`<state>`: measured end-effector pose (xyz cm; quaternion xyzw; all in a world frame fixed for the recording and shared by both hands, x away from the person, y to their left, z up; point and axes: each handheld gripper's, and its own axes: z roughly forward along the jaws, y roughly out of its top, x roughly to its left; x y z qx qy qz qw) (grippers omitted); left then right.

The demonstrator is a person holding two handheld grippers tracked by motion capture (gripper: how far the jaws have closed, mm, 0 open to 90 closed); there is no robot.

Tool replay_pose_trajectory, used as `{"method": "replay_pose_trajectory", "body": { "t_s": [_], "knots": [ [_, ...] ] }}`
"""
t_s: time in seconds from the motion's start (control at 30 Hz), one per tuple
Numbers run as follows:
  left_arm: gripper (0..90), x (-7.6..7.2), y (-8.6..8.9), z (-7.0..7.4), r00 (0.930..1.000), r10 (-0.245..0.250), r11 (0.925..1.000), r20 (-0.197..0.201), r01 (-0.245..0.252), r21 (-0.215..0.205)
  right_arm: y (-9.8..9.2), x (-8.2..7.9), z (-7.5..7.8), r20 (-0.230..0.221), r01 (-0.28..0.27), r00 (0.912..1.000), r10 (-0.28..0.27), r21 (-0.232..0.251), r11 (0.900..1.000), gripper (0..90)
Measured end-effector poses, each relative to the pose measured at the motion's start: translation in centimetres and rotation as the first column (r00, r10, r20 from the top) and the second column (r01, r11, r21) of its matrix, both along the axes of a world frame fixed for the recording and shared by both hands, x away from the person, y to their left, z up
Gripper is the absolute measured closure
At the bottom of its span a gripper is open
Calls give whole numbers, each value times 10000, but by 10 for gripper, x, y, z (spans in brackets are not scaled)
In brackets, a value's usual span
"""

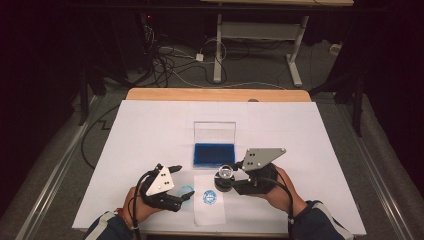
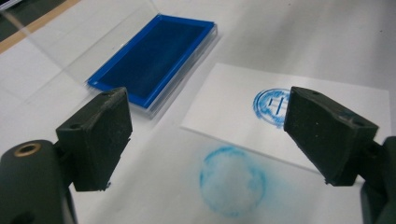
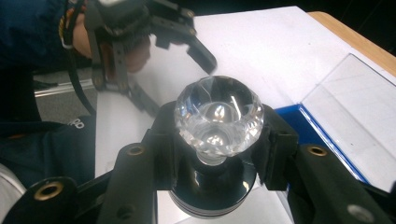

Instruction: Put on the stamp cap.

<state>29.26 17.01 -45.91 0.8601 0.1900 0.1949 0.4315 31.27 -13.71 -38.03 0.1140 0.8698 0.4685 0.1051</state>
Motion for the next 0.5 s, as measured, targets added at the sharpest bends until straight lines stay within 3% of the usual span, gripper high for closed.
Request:
{"method": "replay_pose_trajectory", "body": {
  "t_s": [0.5],
  "knots": [
    [146, -15, 51, -8, 9935, 1103, 9939, -297, -1105, -43, -10, 0, -2, -80, 254, 9996, -255, -131, 9996, 573]
  ]
}}
